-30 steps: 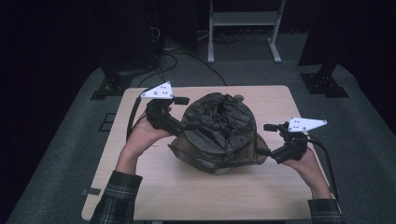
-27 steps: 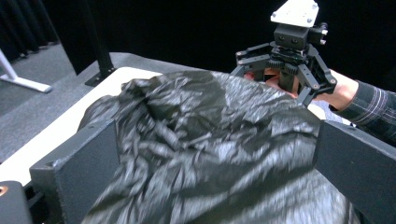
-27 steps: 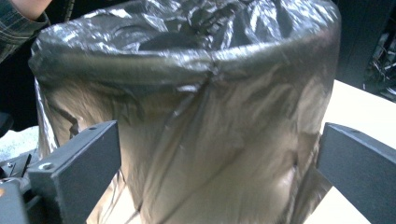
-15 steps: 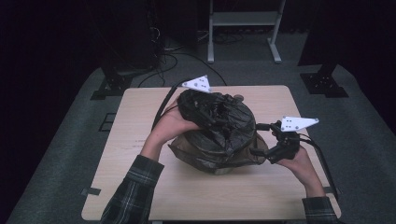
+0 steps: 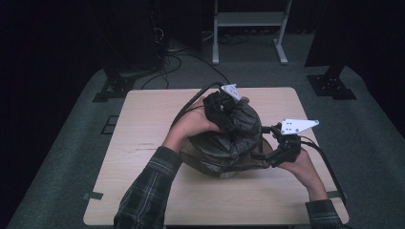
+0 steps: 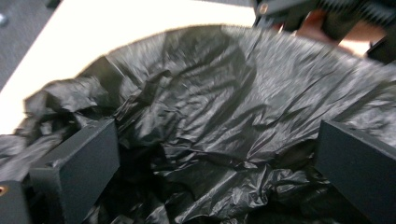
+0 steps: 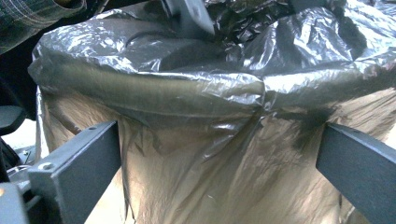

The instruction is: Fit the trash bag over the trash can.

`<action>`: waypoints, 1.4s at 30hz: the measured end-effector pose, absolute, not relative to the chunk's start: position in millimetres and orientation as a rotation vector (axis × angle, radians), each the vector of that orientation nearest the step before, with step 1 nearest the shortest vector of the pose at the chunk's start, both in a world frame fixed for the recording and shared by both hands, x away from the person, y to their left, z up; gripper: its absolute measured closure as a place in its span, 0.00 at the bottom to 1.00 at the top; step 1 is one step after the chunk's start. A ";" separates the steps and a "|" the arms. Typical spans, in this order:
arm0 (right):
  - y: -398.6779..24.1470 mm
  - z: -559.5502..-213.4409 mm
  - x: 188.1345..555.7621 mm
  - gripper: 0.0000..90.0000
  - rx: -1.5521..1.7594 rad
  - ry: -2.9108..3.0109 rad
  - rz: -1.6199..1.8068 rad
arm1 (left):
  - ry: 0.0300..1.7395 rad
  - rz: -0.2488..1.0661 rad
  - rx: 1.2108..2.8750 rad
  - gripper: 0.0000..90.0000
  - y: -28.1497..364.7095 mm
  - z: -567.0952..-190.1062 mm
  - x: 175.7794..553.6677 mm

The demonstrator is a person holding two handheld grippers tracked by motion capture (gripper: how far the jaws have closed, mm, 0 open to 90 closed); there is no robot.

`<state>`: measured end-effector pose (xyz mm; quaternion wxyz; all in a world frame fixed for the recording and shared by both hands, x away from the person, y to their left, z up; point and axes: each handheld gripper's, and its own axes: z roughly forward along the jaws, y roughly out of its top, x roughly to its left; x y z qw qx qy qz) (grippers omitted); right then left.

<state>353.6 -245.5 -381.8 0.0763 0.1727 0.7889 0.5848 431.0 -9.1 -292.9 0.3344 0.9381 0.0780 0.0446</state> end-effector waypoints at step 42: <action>-240.0 -382.8 351.8 0.00 0.512 2.369 1.752 | 0.322 0.204 2.646 0.00 -5.1 -301.6 432.8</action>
